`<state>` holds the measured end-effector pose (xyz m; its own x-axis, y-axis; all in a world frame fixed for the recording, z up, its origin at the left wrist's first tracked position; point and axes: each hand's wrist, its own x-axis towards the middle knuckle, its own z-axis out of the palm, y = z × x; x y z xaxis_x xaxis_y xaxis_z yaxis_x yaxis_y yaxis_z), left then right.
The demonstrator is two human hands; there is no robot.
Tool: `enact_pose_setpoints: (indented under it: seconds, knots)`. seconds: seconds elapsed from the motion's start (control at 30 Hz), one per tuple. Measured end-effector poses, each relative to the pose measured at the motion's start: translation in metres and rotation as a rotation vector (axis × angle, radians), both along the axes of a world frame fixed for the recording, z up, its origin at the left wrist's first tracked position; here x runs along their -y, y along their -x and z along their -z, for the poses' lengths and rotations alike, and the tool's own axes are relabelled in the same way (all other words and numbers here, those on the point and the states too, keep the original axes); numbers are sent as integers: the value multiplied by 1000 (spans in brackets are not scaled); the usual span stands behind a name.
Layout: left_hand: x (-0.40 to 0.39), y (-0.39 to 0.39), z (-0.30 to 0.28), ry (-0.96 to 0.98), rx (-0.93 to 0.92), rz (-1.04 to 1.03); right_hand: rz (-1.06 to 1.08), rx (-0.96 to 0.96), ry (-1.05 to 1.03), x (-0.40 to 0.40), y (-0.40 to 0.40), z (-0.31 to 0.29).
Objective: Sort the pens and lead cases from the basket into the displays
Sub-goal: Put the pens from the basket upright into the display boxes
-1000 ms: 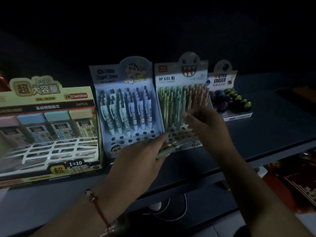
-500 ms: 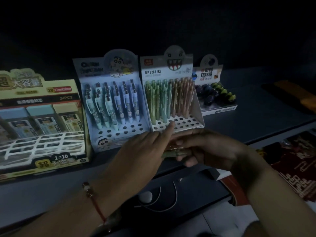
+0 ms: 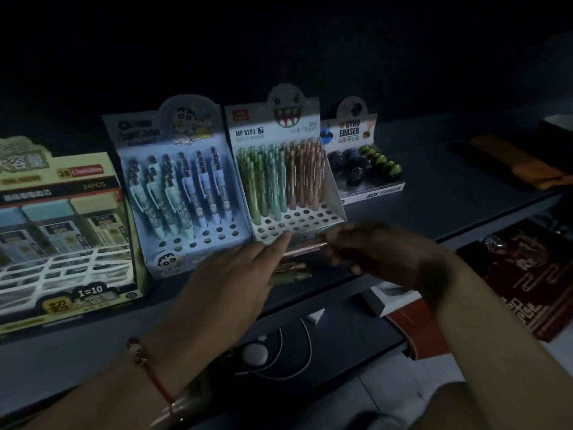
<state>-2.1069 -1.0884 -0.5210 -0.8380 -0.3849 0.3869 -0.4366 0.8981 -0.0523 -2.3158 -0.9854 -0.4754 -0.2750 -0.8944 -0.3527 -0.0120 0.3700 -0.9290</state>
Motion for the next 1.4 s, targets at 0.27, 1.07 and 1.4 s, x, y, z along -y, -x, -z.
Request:
enact_pose_setpoints:
  seconds: [0.27, 1.07, 1.4]
  knots:
    - [-6, 2, 1, -25, -95, -20, 357, 190, 87, 5, 14, 4]
    - [-15, -2, -12, -317, -200, -44, 741, -64, 597, 23, 22, 12]
    - [-15, -5, -13, -386, -157, -75, 767, -624, 717, 32, 27, 18]
